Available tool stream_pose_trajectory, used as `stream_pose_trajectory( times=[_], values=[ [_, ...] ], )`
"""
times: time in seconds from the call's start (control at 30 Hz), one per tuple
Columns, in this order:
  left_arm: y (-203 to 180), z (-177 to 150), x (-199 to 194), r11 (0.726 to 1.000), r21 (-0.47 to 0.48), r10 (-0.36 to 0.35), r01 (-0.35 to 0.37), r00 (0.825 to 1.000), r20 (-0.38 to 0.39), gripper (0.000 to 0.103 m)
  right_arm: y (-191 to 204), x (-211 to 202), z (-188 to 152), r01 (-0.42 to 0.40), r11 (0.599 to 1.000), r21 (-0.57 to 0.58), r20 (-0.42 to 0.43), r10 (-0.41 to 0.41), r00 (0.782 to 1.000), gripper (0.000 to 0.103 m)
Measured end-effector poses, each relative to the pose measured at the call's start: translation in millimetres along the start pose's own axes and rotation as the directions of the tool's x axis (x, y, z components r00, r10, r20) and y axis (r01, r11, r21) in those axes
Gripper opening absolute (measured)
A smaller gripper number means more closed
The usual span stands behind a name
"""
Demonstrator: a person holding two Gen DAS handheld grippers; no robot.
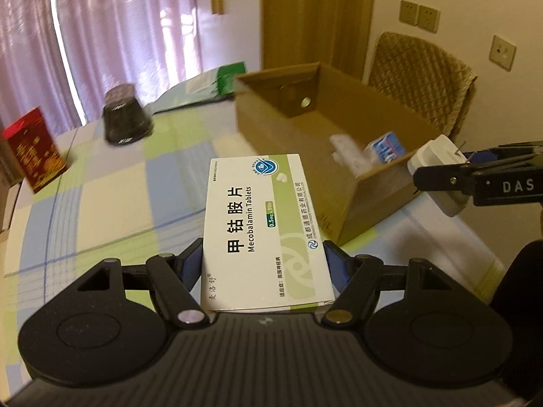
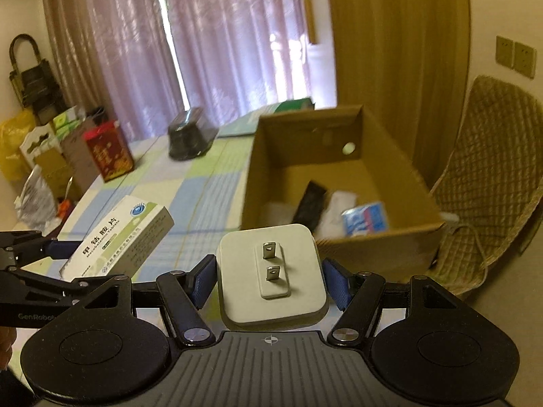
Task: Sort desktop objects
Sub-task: 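Lift and carry the medicine box and plug over the cardboard box with both tools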
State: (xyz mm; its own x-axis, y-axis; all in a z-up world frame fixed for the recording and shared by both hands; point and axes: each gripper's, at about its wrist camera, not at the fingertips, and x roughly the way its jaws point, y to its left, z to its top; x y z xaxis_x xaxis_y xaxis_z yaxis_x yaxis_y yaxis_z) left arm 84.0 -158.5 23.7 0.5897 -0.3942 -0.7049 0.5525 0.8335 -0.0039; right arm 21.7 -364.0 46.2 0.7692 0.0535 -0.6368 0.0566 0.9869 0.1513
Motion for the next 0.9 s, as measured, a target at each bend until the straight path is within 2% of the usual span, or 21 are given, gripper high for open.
stream_pose_trajectory(
  times=[0.47, 0.9],
  values=[
    [-39.9, 62.0, 23.2, 0.997, 0.051, -0.059, 0.056, 0.997, 0.058, 0.068, -44.7, 4.1, 34.7, 0.038, 0.999, 0.026, 0.061, -0.04, 0.997, 0.066],
    [-57.5, 81.1, 45.4, 0.995, 0.057, -0.084, 0.081, 0.995, 0.046, 0.068, -67.3, 18.2, 50.1, 0.06, 0.998, 0.019, 0.057, -0.061, 0.996, 0.066]
  ],
)
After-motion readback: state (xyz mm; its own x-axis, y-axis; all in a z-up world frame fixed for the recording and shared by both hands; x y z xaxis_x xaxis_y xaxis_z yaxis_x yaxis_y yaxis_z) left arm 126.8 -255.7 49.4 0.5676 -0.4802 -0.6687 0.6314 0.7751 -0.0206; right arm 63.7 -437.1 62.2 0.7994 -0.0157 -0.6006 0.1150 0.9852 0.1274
